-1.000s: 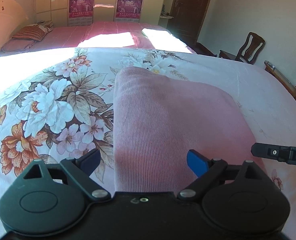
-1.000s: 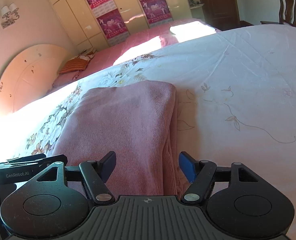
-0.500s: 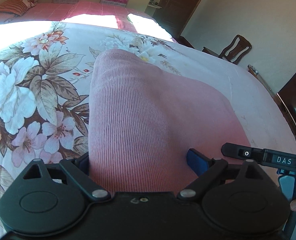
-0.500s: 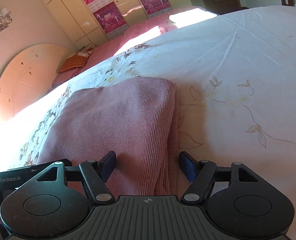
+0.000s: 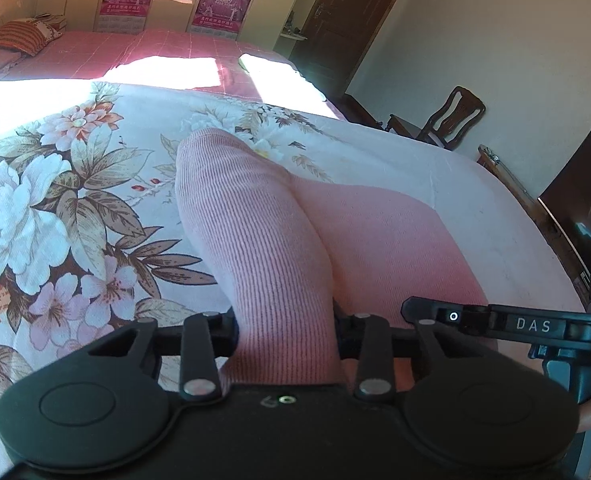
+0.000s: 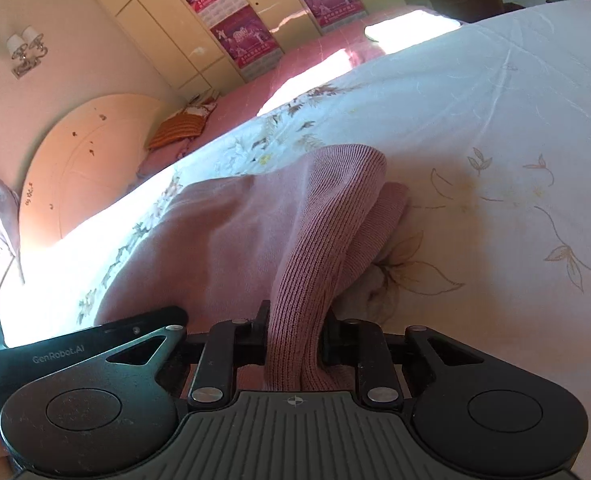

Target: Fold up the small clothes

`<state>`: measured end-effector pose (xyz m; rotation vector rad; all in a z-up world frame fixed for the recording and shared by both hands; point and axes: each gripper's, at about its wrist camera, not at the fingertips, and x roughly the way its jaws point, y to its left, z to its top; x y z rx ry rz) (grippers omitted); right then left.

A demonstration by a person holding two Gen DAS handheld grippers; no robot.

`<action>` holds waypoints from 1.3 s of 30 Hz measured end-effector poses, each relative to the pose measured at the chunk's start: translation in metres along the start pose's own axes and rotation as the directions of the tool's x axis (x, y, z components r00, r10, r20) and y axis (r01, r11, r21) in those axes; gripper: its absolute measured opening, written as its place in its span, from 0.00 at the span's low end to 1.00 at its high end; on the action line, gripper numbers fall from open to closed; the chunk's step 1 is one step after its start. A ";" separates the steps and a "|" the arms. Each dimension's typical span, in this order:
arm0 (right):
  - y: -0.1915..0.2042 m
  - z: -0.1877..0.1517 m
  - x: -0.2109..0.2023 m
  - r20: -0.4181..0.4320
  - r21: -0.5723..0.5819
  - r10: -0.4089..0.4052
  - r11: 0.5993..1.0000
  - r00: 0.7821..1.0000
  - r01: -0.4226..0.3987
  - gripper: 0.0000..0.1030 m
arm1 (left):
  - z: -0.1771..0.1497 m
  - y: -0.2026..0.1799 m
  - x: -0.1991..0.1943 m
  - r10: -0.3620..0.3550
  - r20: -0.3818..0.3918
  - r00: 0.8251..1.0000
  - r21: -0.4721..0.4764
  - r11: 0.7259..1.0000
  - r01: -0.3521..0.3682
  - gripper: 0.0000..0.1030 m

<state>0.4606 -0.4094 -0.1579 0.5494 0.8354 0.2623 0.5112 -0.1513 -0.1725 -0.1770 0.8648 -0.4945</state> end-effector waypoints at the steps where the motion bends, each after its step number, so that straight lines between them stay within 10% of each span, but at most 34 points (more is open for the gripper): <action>1: 0.004 0.000 -0.003 0.005 -0.005 0.008 1.000 1.000 -0.008 0.21 | 0.001 -0.001 -0.005 -0.003 0.007 1.000 0.002 1.000 0.003 0.34; 12: 0.093 -0.008 -0.015 0.028 -0.057 0.143 0.988 0.989 -0.141 0.21 | 0.014 0.038 -0.096 0.078 0.094 0.993 0.016 0.997 -0.079 0.34; 24: 0.246 -0.052 0.090 0.009 -0.087 0.175 0.981 0.985 -0.173 0.21 | 0.017 0.186 -0.174 0.154 0.113 0.982 0.032 0.987 -0.159 0.34; 33: 0.276 -0.063 0.167 -0.034 -0.083 0.101 0.991 0.994 -0.104 0.21 | 0.010 0.256 -0.161 0.185 0.097 0.978 0.018 0.982 -0.188 0.36; 39: 0.257 -0.065 0.194 -0.051 -0.084 0.016 0.996 0.999 -0.021 0.21 | -0.003 0.282 -0.139 0.247 0.077 0.966 -0.007 0.969 -0.248 0.74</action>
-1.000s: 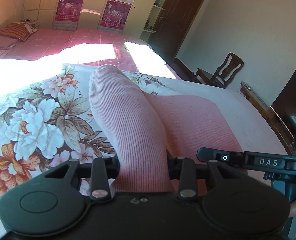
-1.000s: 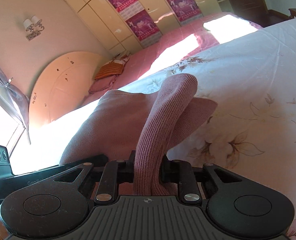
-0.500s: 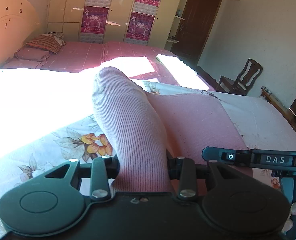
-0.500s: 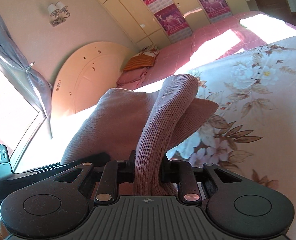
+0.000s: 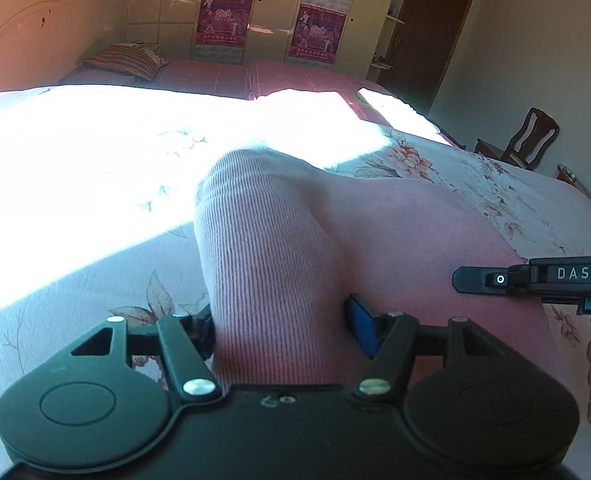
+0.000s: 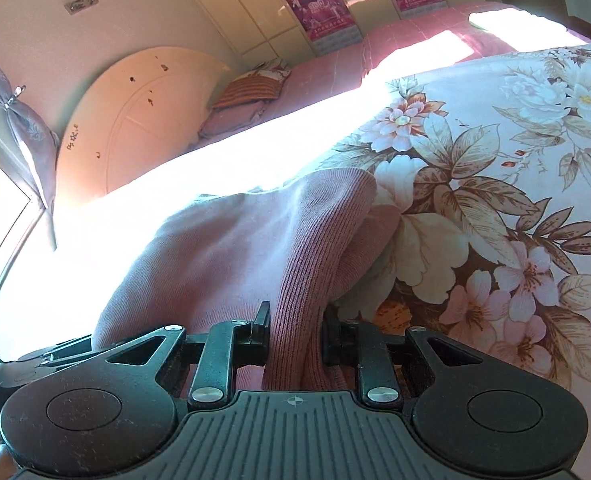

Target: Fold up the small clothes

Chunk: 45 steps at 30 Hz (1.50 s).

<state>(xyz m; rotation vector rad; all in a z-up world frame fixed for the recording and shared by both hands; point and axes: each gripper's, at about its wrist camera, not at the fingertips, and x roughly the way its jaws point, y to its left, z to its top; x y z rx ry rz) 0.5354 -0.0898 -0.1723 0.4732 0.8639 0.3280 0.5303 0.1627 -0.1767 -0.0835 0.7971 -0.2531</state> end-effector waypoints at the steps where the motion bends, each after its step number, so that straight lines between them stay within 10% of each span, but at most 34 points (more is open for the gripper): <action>1: -0.003 0.000 0.003 -0.003 -0.001 -0.011 1.000 1.000 0.011 0.21 | 0.001 0.002 0.001 0.009 0.002 1.000 -0.001 1.000 -0.009 0.81; 11: 0.017 0.003 -0.043 0.102 -0.074 -0.082 0.993 0.991 0.090 0.29 | -0.007 -0.002 -0.066 0.020 0.153 0.988 0.039 0.999 -0.026 0.76; 17: 0.063 -0.029 -0.055 0.041 -0.211 -0.007 0.977 0.999 0.016 0.29 | -0.028 -0.040 -0.059 -0.025 0.082 0.996 0.111 0.994 0.016 0.75; 24: 0.035 -0.059 -0.042 -0.016 -0.203 -0.138 0.970 0.990 0.132 0.28 | -0.031 -0.045 -0.042 0.046 0.041 0.998 0.105 0.993 -0.050 0.76; 26: 0.027 -0.060 -0.044 -0.009 -0.169 -0.151 0.974 0.988 0.147 0.10 | -0.032 -0.048 -0.040 0.061 0.037 0.997 0.121 0.991 -0.065 0.76; 45: 0.035 -0.099 -0.064 0.014 -0.153 -0.208 0.966 0.978 0.208 0.05 | -0.061 -0.051 -0.054 0.112 -0.013 0.994 0.121 0.987 -0.109 0.83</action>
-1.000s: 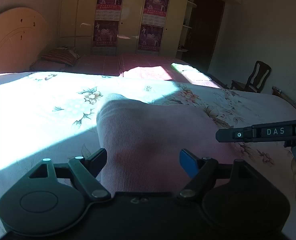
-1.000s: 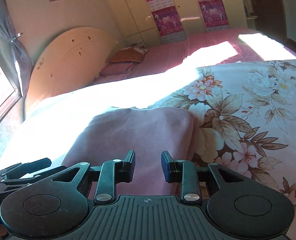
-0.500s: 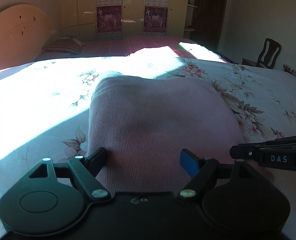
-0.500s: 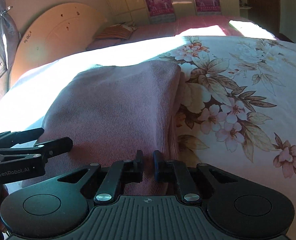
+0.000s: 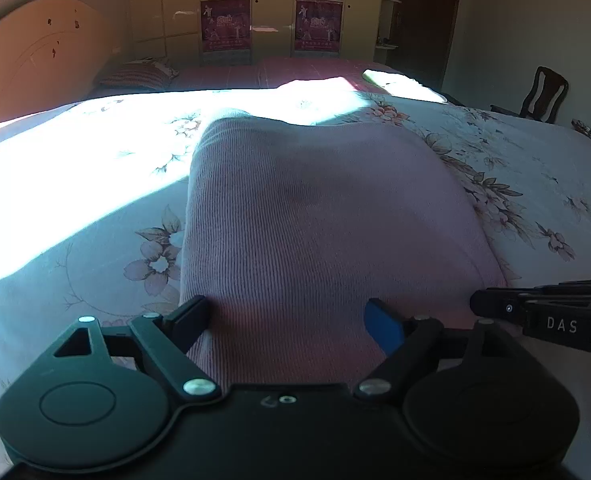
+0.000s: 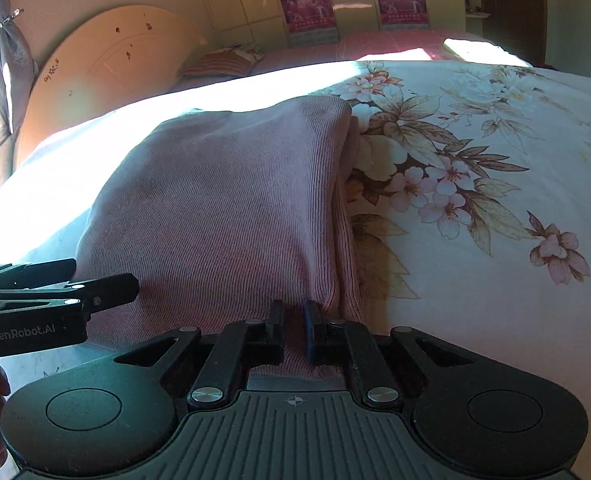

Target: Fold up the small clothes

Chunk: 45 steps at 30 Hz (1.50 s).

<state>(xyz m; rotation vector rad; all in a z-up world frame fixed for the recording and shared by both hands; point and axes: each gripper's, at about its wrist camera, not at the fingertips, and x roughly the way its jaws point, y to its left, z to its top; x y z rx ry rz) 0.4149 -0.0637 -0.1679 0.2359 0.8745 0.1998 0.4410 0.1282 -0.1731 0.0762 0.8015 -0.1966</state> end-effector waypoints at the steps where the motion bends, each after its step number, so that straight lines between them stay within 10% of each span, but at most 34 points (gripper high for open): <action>1: -0.002 -0.001 0.000 0.003 0.012 -0.002 1.000 1.000 0.002 0.01 | -0.001 -0.001 0.000 0.002 -0.001 1.000 0.008 1.000 -0.002 0.85; 21: 0.002 -0.004 -0.019 -0.010 0.139 0.007 0.990 1.000 -0.006 0.00 | -0.004 0.010 0.018 0.041 -0.195 0.980 -0.095 0.994 -0.061 1.00; 24: 0.003 -0.006 -0.032 -0.005 0.143 0.034 0.989 0.999 -0.033 0.26 | -0.004 -0.002 0.011 0.088 -0.163 0.983 -0.005 0.996 -0.090 1.00; 26: 0.007 -0.008 -0.046 0.020 0.125 0.067 0.990 0.998 -0.069 0.66 | -0.005 -0.006 0.006 0.107 -0.156 0.982 0.007 0.994 -0.107 0.99; 37: 0.011 -0.032 -0.122 0.029 0.009 0.100 0.995 0.995 -0.101 0.74 | -0.023 -0.037 -0.095 0.273 -0.006 0.962 0.053 0.961 -0.272 0.99; 45: 0.009 -0.075 -0.202 0.045 -0.078 0.109 0.991 0.993 -0.105 0.80 | -0.047 -0.075 -0.204 0.242 0.051 0.969 0.014 0.970 -0.243 0.99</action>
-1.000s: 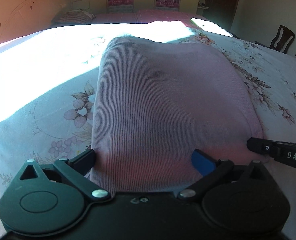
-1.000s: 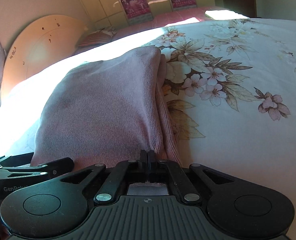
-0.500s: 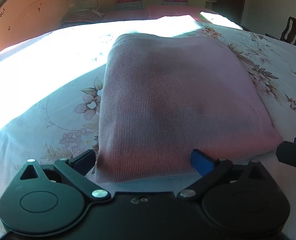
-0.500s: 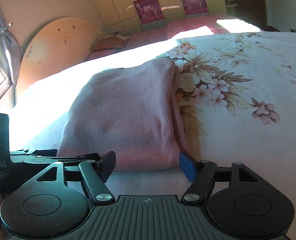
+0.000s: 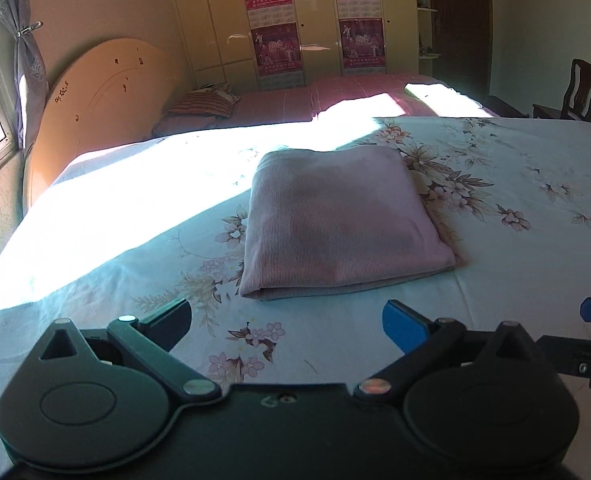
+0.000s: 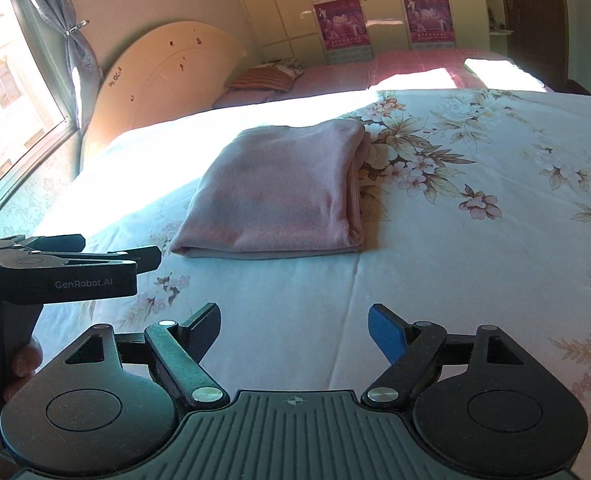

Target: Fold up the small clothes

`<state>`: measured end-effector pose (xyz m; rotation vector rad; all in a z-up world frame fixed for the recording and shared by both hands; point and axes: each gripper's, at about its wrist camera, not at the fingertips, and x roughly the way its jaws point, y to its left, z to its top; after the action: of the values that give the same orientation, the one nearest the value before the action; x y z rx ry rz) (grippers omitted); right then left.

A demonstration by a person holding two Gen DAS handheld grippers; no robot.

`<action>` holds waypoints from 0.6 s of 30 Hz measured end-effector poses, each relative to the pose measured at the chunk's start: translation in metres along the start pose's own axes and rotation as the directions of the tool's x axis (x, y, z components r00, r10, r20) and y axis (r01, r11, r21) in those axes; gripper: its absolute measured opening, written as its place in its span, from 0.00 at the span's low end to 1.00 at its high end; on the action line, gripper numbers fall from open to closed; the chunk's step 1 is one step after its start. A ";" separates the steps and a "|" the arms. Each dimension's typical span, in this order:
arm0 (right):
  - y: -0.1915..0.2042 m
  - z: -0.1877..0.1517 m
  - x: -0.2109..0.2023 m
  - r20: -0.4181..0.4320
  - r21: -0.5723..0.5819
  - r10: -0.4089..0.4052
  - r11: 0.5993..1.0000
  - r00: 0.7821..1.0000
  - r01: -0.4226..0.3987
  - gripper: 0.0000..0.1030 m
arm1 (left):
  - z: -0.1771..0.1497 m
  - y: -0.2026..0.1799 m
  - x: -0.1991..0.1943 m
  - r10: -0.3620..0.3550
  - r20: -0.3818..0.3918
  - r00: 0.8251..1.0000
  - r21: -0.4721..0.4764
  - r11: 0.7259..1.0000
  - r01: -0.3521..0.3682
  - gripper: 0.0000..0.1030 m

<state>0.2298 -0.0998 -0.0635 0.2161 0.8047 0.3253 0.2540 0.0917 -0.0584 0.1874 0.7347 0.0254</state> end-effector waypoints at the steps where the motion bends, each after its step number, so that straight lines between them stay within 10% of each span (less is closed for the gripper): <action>1: 0.002 -0.004 -0.010 0.012 -0.011 -0.011 1.000 1.000 0.011 0.82 | -0.003 -0.002 -0.013 0.000 0.005 1.000 0.004 1.000 0.000 0.99; 18: 0.059 -0.061 -0.180 0.310 -0.068 -0.126 0.986 0.942 0.154 1.00 | -0.051 0.000 -0.182 0.012 0.057 0.998 -0.095 0.995 -0.007 0.99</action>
<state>0.0564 -0.1064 0.0341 0.1177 0.4941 0.1871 0.0848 0.0834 0.0254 0.1010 0.6739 0.0637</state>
